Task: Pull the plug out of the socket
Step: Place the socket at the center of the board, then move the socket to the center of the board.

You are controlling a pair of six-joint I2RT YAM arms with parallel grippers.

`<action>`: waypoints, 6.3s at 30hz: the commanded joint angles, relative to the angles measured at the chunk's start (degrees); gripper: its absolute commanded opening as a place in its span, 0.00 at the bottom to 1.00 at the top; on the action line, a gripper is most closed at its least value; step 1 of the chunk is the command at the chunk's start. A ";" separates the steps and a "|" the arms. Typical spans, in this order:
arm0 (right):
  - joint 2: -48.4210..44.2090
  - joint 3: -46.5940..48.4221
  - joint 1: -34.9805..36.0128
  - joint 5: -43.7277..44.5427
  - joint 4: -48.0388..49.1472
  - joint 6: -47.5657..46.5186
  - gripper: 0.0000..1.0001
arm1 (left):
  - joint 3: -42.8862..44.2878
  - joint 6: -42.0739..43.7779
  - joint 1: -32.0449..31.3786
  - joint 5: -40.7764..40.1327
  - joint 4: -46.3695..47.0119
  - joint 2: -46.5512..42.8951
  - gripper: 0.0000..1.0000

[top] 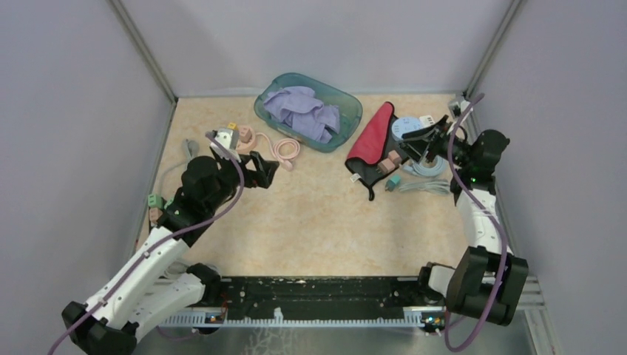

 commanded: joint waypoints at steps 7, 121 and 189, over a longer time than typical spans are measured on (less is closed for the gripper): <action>-4.76 -6.29 3.88 -2.14 20.31 9.16 0.56 | 4.87 -3.48 16.15 18.69 3.48 14.20 0.97; 0.21 -6.35 7.93 -3.67 4.08 -10.64 0.56 | -2.79 -7.69 2.70 13.91 -3.38 24.09 0.00; 0.74 -8.42 8.83 -6.66 9.23 -9.04 0.56 | -15.28 -11.61 -20.43 -19.06 1.17 10.31 0.76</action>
